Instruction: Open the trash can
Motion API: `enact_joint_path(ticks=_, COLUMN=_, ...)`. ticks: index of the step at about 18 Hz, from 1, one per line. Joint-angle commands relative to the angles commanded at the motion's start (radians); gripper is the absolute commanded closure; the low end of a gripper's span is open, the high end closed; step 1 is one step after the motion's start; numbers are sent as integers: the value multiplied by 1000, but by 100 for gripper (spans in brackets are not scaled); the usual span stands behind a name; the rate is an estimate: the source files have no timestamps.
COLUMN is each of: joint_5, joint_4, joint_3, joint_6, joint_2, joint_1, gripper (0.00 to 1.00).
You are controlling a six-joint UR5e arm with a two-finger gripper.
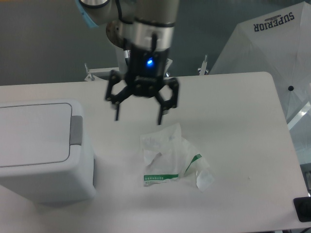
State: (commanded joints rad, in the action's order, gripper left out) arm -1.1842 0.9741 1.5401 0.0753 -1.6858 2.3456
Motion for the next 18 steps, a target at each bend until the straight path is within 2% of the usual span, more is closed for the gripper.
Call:
enact_joint_path(ticks=6, joint_5=0, joint_4=-6, joint_3=44, joint_6=-11, joint_2=1, joint_1=-26, gripper=0)
enact_joint_path(ticks=18, joint_5=-2, joint_4=-11, joint_3=72, joint_6=0, joint_2=-5, joint_1=-46, gripper=0)
